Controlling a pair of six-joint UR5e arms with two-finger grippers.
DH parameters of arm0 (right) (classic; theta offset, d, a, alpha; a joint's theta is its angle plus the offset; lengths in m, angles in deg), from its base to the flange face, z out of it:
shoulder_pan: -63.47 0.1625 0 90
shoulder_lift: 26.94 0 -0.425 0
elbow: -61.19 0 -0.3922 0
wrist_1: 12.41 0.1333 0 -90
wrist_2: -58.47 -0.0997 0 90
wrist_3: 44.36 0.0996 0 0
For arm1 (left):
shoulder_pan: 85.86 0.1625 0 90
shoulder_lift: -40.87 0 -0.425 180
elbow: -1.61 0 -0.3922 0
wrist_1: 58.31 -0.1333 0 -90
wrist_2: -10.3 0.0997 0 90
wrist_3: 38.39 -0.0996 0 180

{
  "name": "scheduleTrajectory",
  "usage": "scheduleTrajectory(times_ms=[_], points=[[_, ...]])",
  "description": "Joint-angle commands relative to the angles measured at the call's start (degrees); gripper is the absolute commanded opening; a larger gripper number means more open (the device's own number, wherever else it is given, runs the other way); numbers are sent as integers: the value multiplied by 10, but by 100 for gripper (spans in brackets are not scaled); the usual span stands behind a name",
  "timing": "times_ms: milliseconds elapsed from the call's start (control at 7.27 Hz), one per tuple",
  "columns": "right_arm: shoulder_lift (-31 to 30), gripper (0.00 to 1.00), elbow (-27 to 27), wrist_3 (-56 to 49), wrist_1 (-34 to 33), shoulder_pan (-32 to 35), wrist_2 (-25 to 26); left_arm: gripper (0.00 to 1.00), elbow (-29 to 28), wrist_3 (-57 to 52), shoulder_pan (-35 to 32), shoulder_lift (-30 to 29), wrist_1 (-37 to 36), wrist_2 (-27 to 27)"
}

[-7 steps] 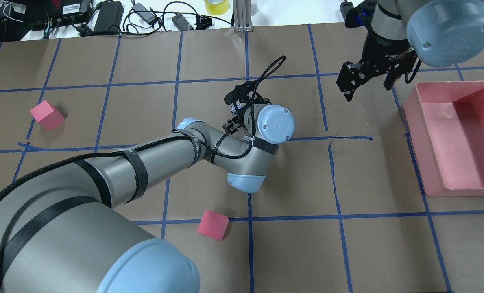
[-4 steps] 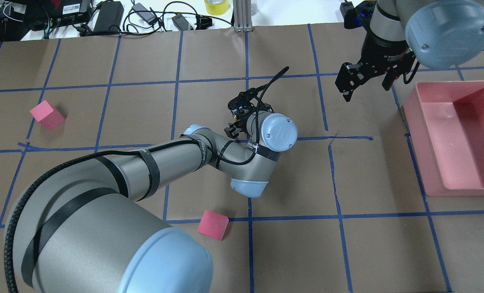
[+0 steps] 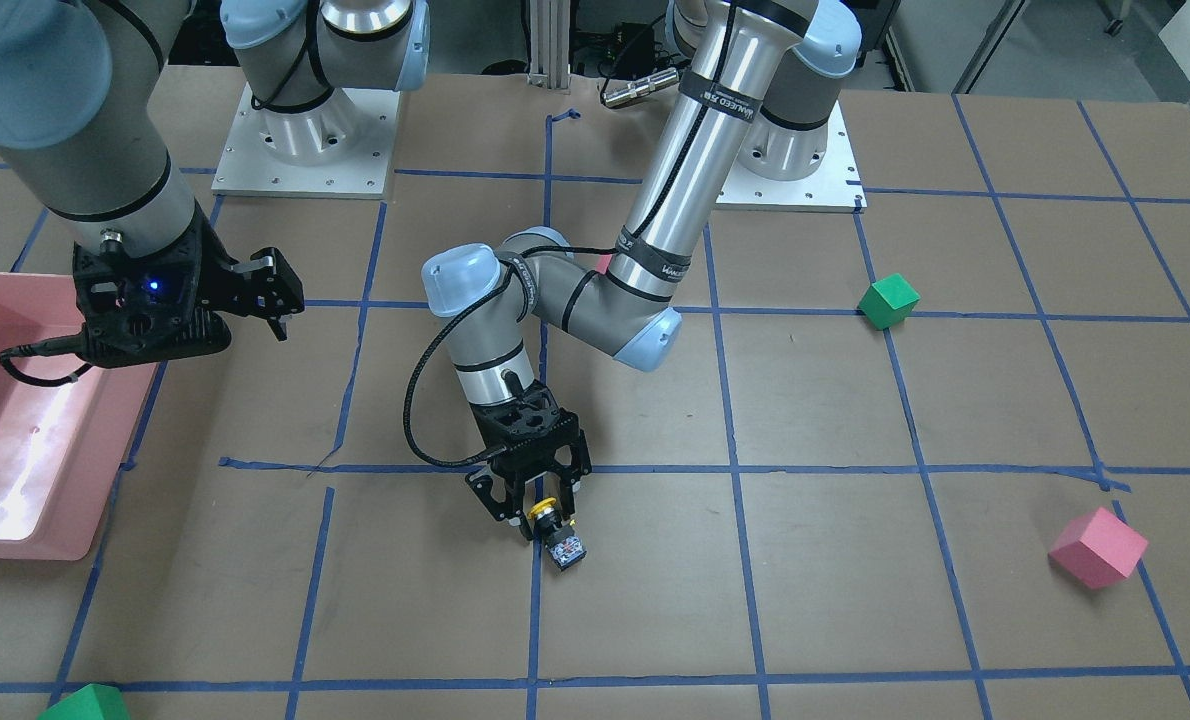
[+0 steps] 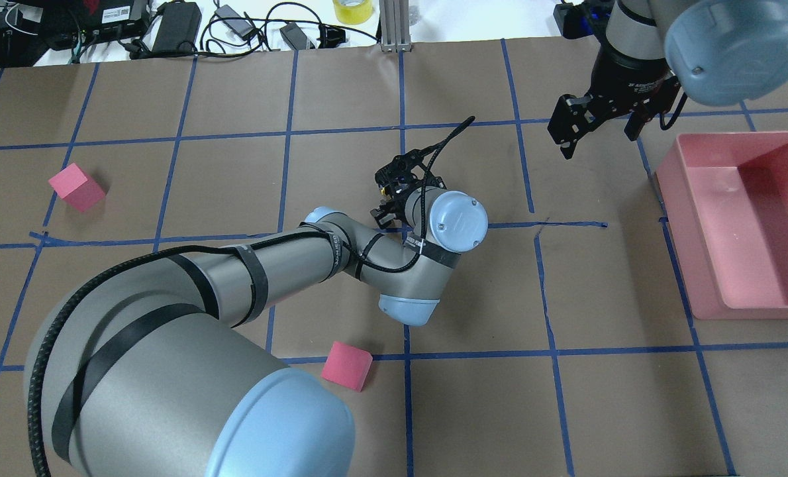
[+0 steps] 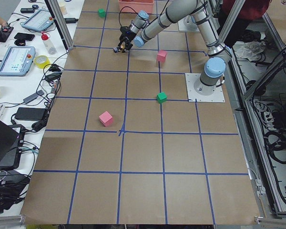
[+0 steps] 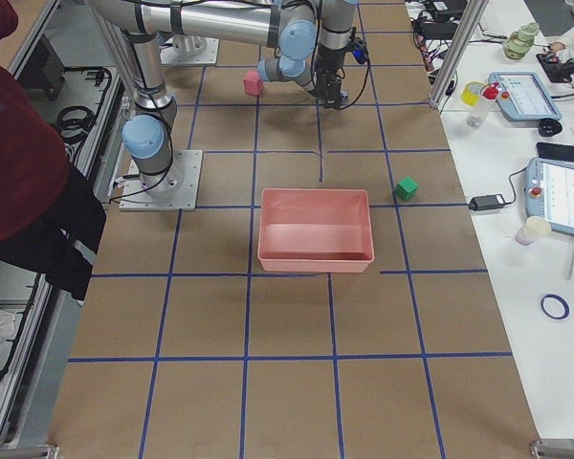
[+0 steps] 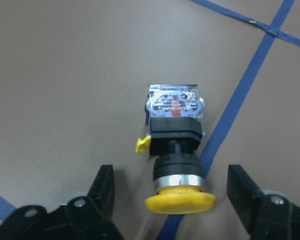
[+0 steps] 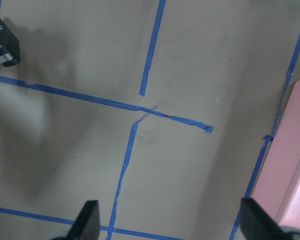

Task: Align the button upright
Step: 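Reach the left gripper to the button switch and grasp it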

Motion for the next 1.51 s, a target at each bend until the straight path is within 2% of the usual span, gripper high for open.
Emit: scheduleTrajectory(times_ms=[0,275,413,825,963,1376], points=[[0,100,-3,0,-9,0,1,1,-2,-2,0,10,1,-8],[0,100,-1,1,-9,0,1,0,-12,-9,5,52,26,-77],[-1,100,-1,1,-9,0,1,0,-17,-11,29,81,77,-122],[-7,100,2,1,-10,1,1,0,-36,26,117,165,266,-347],[-7,100,3,4,-9,1,1,0,-63,63,130,171,344,-397],[-7,100,6,7,-11,2,0,0,-75,109,153,153,410,-515]])
